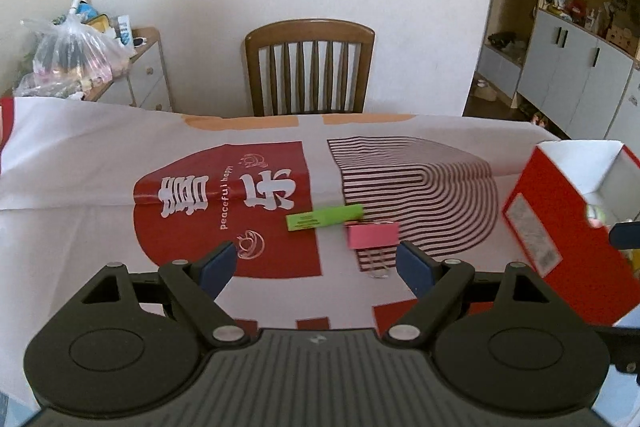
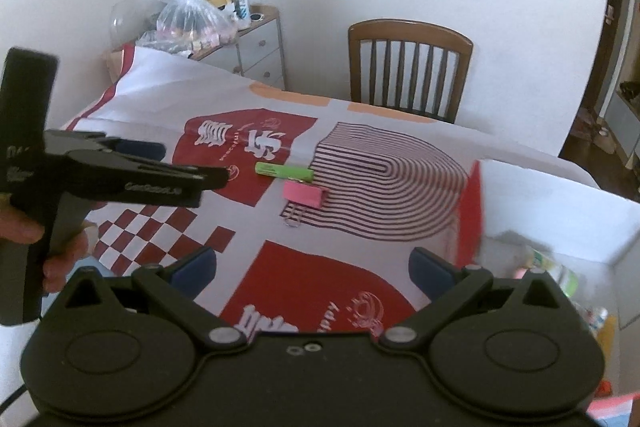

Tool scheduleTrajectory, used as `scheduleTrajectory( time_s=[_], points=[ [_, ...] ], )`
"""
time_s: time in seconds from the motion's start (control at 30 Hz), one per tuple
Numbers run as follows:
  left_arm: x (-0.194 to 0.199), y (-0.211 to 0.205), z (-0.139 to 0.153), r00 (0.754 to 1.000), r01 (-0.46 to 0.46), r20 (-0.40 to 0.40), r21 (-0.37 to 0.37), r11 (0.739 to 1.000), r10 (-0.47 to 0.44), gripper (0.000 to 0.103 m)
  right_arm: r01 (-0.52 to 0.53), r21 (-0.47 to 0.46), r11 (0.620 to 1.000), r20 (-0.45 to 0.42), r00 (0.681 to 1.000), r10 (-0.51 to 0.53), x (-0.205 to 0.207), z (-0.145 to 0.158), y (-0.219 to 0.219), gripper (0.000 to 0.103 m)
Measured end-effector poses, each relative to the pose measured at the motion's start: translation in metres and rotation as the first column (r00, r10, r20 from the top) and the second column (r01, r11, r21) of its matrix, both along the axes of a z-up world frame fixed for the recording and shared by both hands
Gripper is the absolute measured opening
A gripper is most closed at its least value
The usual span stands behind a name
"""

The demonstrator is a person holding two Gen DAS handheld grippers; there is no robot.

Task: Organize rigid objects
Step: 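Grasp the green highlighter with the left gripper while the right grasps the pink binder clip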

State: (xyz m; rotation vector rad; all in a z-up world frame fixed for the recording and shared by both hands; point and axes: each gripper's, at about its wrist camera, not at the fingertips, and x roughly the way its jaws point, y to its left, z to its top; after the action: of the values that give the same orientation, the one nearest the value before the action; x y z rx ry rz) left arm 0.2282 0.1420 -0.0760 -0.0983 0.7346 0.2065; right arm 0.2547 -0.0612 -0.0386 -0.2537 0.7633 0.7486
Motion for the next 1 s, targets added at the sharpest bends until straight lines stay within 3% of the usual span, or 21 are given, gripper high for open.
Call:
scheduleTrajectory(
  time_s=[0.33,0.47,1.0],
  points=[
    [0.034,0.044,-0.034,1.000,0.017,-0.017,-0.009,1.000,-0.017,0.087,0.049,-0.044,0.998,-0.001,0.999,-0.049,0.025,-0.032,0.050,0.102],
    [0.050,0.048,-0.050,0.996,0.079,-0.038,0.017,0.997,-0.079,0.087,0.072,-0.071,0.995,0.012,0.997,-0.071,0.036,-0.050,0.066,0.101],
    [0.094,0.059,-0.084,0.967,0.253,-0.047,0.054,0.966,-0.251,0.087,0.095,-0.135,0.986,0.030,0.995,-0.092,0.071,-0.096,0.114,0.083]
  ],
)
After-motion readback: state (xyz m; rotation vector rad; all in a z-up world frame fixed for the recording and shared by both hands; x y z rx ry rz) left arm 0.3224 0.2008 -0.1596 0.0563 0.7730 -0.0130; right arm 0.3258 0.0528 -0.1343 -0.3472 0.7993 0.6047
